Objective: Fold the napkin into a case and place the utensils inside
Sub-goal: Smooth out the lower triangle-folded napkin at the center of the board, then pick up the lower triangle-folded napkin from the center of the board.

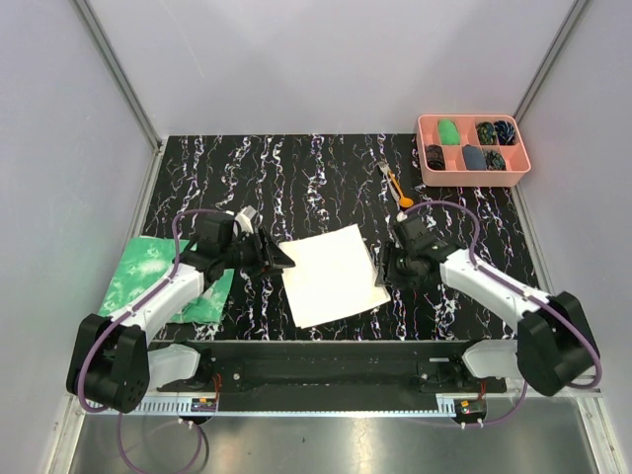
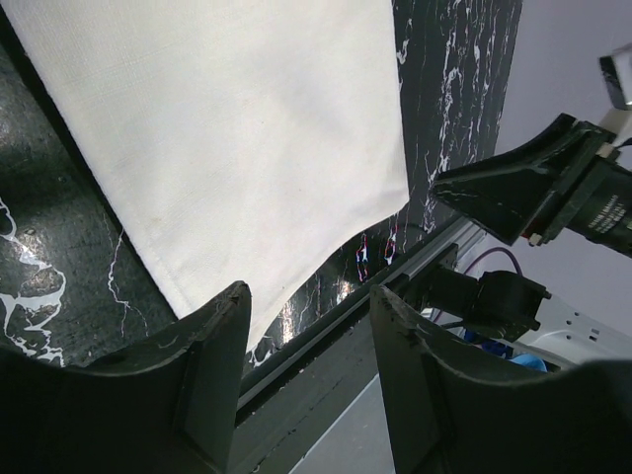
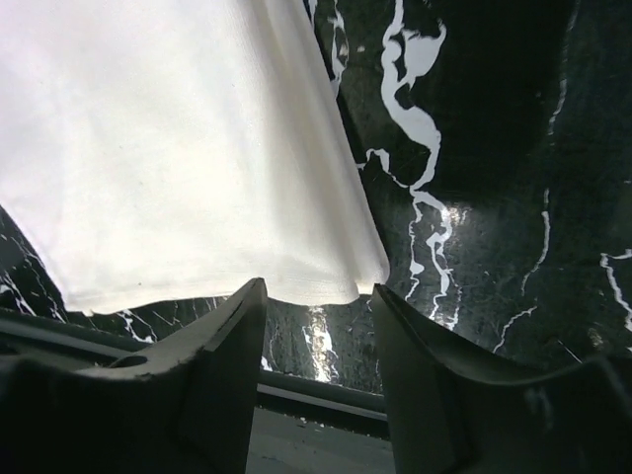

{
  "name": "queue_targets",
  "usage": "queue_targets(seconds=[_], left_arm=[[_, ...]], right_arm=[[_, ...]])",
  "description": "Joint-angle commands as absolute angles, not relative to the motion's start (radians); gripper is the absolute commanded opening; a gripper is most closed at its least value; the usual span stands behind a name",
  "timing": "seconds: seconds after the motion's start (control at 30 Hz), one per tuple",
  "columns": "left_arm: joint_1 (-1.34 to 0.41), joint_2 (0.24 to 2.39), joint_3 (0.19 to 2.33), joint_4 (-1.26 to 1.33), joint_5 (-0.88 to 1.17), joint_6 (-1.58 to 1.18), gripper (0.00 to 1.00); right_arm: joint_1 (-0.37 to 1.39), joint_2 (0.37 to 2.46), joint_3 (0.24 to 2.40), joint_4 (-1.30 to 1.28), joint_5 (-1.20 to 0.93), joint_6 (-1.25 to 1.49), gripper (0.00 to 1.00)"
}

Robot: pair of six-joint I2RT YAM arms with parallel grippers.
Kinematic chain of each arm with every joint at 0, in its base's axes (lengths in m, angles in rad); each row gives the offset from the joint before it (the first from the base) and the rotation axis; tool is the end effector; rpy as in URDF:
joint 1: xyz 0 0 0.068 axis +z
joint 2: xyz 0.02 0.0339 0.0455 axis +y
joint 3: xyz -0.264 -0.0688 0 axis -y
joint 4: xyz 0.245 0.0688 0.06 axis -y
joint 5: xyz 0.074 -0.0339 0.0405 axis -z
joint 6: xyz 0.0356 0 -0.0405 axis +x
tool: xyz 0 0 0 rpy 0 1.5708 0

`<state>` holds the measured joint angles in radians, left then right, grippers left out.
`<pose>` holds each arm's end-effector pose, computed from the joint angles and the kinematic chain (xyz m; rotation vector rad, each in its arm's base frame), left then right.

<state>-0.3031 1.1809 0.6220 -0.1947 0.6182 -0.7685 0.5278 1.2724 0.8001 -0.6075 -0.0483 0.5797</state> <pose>0.2175 -0.0896 0.2082 -0.2369 2.4785 -1.2224 0.2061 0.1221 0.2112 0.0541 2.7185 0.4141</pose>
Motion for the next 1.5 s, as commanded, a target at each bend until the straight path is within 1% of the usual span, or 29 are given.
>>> queue_targets(seconds=[0.0,0.13,0.23,0.33,0.37,0.4,0.47,0.53,0.6,0.67,0.73,0.83,0.87,0.9,0.93,0.97,1.07,1.1,1.13,1.23,1.3,1.43,1.47], left_arm=[[-0.308,1.177,0.634,-0.141,0.653,-0.772,0.54],[-0.308,1.163,0.641,-0.164,0.653,-0.762,0.54],[-0.308,1.163,0.643,-0.167,0.649,-0.759,0.54],[-0.308,1.17,0.644,-0.166,0.65,-0.761,0.54],[-0.308,1.17,0.644,-0.164,0.65,-0.761,0.54],[-0.308,1.172,0.644,-0.163,0.65,-0.761,0.54],[-0.308,1.172,0.644,-0.163,0.652,-0.761,0.54],[-0.308,1.172,0.644,-0.164,0.653,-0.761,0.54],[-0.308,1.173,0.644,-0.164,0.652,-0.759,0.54],[-0.308,1.177,0.644,-0.164,0.653,-0.758,0.54],[-0.308,1.177,0.644,-0.164,0.653,-0.758,0.54],[-0.308,1.18,0.643,-0.164,0.646,-0.755,0.54],[-0.308,1.178,0.643,-0.164,0.643,-0.756,0.54],[-0.308,1.177,0.641,-0.169,0.637,-0.759,0.54],[-0.308,1.169,0.641,-0.17,0.62,-0.759,0.54],[-0.308,1.161,0.64,-0.173,0.608,-0.761,0.54],[-0.307,1.129,0.656,-0.213,0.545,-0.755,0.54],[-0.308,1.109,0.669,-0.25,0.519,-0.75,0.54],[-0.305,1.098,0.678,-0.271,0.465,-0.747,0.54],[-0.299,1.046,0.703,-0.343,0.343,-0.752,0.56],[-0.287,1.011,0.712,-0.398,0.283,-0.782,0.57],[-0.244,0.982,0.732,-0.477,0.215,-0.811,0.6],[-0.238,0.979,0.739,-0.488,0.215,-0.81,0.6]], right_arm=[[0.523,1.359,0.759,-0.542,-0.13,0.568,0.57],[0.515,1.373,0.738,-0.512,-0.114,0.569,0.58],[0.506,1.379,0.729,-0.505,-0.106,0.565,0.55],[0.496,1.385,0.715,-0.489,-0.095,0.563,0.45],[0.494,1.388,0.71,-0.482,-0.098,0.56,0.4],[0.492,1.391,0.71,-0.48,-0.097,0.561,0.3],[0.489,1.404,0.715,-0.48,-0.081,0.558,0.27],[0.489,1.41,0.722,-0.479,-0.081,0.552,0.21],[0.488,1.411,0.724,-0.48,-0.08,0.555,0.17],[0.485,1.41,0.721,-0.479,-0.077,0.56,0.1],[0.48,1.416,0.713,-0.479,-0.074,0.568,0.0],[0.477,1.44,0.712,-0.489,-0.055,0.577,0.01],[0.477,1.439,0.716,-0.498,-0.039,0.577,0.11],[0.477,1.43,0.727,-0.508,-0.029,0.581,0.16],[0.479,1.419,0.736,-0.535,-0.017,0.583,0.24],[0.48,1.384,0.756,-0.554,0.018,0.587,0.35],[0.5,1.316,0.831,-0.665,0.118,0.574,0.52],[0.508,1.304,0.854,-0.696,0.147,0.571,0.6],[0.531,1.287,0.88,-0.763,0.175,0.566,0.63],[0.593,1.287,0.981,-0.848,0.259,0.561,0.73],[0.681,1.324,1.052,-0.87,0.288,0.568,0.8],[0.845,1.449,1.159,-0.833,0.212,0.569,0.81],[0.917,1.518,1.21,-0.822,0.18,0.566,0.81]])
